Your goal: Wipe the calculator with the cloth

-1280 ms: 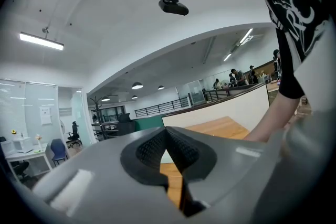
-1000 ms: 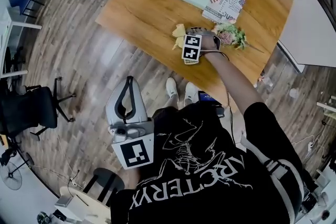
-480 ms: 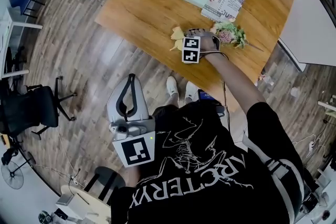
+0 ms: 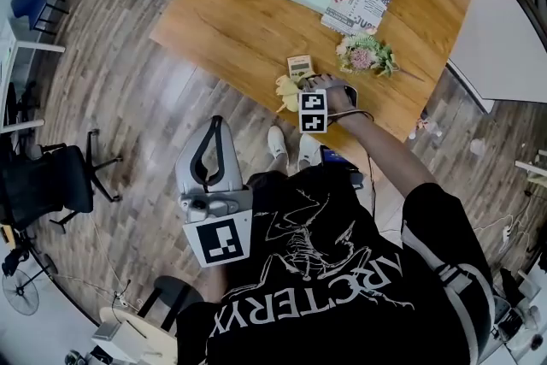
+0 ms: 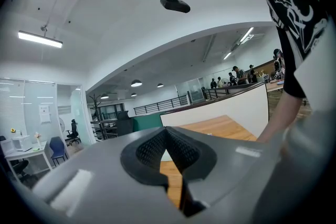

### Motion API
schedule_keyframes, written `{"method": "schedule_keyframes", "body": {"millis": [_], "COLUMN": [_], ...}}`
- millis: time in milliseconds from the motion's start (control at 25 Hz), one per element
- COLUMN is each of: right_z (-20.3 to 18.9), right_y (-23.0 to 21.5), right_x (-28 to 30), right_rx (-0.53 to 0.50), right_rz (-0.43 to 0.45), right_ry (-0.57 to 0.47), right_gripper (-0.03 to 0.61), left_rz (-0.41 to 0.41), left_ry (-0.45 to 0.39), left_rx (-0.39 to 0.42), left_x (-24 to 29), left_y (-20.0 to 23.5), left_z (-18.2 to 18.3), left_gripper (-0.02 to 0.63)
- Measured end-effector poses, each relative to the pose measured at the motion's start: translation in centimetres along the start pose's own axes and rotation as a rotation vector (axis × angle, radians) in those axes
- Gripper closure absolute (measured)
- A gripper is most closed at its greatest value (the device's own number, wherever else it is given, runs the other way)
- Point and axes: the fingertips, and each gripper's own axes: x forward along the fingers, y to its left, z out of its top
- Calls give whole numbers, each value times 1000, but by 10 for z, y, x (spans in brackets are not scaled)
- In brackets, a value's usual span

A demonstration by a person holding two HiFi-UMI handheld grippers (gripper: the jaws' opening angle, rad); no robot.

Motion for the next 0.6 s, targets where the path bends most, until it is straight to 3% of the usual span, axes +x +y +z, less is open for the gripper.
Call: {"method": "schedule_keyframes", "body": {"millis": [600], "right_z": [4], "right_y": [62], "right_x": [0], "right_rx": [33], "right_rz": [116], "right_ry": [9], "right_gripper": [525], "left_rz": [-16], "left_ry": [-11], "left_rx": [4], "left_x": [1], "left_y": [-3], "left_z": [2], "left_gripper": [604]}}
